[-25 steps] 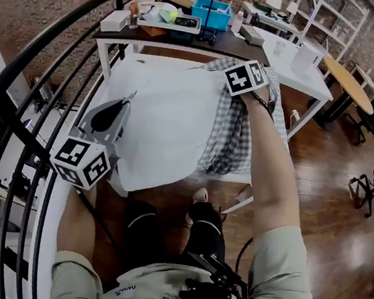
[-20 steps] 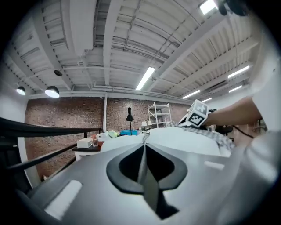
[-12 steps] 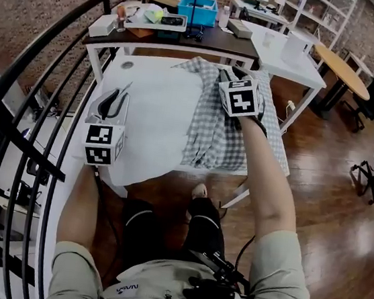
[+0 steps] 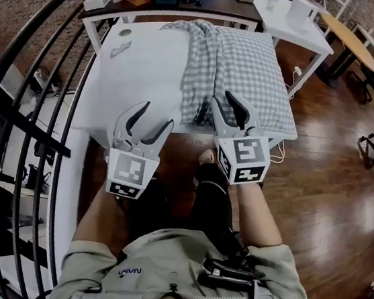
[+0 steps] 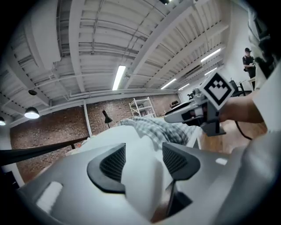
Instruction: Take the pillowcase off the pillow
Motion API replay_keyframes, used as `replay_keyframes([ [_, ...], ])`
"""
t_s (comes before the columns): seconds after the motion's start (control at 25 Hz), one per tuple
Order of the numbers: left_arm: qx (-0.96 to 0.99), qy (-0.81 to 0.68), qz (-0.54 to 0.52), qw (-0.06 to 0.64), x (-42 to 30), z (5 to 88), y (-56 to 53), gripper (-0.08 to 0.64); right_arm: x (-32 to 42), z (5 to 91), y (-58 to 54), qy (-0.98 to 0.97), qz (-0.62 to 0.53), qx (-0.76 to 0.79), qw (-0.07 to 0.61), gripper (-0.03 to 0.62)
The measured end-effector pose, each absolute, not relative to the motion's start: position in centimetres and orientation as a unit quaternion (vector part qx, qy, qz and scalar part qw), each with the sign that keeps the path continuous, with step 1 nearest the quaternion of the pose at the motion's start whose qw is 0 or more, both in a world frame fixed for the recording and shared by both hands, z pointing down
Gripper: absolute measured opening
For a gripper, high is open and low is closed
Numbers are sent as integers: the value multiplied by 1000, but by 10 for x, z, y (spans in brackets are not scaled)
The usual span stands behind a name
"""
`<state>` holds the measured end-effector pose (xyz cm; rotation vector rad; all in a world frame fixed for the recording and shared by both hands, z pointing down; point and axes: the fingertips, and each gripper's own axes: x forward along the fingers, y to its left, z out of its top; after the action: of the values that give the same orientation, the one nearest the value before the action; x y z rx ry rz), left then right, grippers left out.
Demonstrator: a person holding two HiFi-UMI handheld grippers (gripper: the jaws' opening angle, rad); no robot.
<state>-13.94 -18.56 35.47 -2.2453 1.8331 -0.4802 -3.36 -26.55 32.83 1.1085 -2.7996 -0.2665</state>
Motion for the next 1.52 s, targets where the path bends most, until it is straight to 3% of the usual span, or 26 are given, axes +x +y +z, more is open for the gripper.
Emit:
replay_keyframes([
  [0.28, -747, 621, -228, 70, -137, 421, -203, 262, -50, 406, -233, -927, -60, 344, 137, 149],
  [0.52, -716, 654, -233, 71, -149, 432, -219, 131, -71, 416, -250, -913, -85, 367, 158, 150],
  [0.68, -709, 670, -210, 70, -158, 417, -221, 43, -67, 416, -258, -899, -112, 388, 170, 38],
  [1.12, -694, 693, -156, 117, -192, 329, -219, 34, -14, 352, -284, -859, -178, 458, 146, 17],
  [1.52, -705, 691, -147, 64, -219, 360, -214, 35, 63, 390, -323, -826, -128, 518, 183, 9],
])
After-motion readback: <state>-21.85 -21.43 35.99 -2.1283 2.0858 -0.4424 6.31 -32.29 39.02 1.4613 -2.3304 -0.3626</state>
